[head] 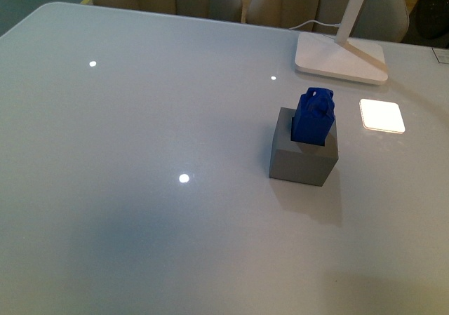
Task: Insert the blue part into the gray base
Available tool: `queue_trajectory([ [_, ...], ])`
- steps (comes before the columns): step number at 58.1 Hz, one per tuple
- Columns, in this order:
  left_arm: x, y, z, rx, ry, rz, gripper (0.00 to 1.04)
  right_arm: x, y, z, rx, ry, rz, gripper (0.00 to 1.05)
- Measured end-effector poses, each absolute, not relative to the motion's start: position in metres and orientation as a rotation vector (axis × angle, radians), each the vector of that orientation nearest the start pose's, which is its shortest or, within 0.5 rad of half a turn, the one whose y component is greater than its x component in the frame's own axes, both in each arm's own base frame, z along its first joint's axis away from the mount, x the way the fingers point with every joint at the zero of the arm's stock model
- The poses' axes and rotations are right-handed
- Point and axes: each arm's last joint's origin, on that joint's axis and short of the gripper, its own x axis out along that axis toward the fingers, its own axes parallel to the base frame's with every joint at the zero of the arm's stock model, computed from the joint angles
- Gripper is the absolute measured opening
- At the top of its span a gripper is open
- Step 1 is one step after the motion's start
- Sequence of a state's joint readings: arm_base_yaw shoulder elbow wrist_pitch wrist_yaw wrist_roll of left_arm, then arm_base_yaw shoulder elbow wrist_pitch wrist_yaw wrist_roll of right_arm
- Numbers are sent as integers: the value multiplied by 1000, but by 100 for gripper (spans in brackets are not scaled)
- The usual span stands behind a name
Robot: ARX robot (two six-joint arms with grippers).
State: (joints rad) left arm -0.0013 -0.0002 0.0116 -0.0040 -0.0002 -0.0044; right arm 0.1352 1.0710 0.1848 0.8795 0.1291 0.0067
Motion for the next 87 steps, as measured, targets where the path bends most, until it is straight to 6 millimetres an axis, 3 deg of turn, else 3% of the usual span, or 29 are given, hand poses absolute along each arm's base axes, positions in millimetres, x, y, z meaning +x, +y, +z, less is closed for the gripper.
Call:
queue_trajectory([
  [28,97,0,167,-4,-8,-1,97,149,1,161,5,22,1,2],
  [87,97,0,167,-4,-8,-1,97,112,0,173,6,-18,1,2],
])
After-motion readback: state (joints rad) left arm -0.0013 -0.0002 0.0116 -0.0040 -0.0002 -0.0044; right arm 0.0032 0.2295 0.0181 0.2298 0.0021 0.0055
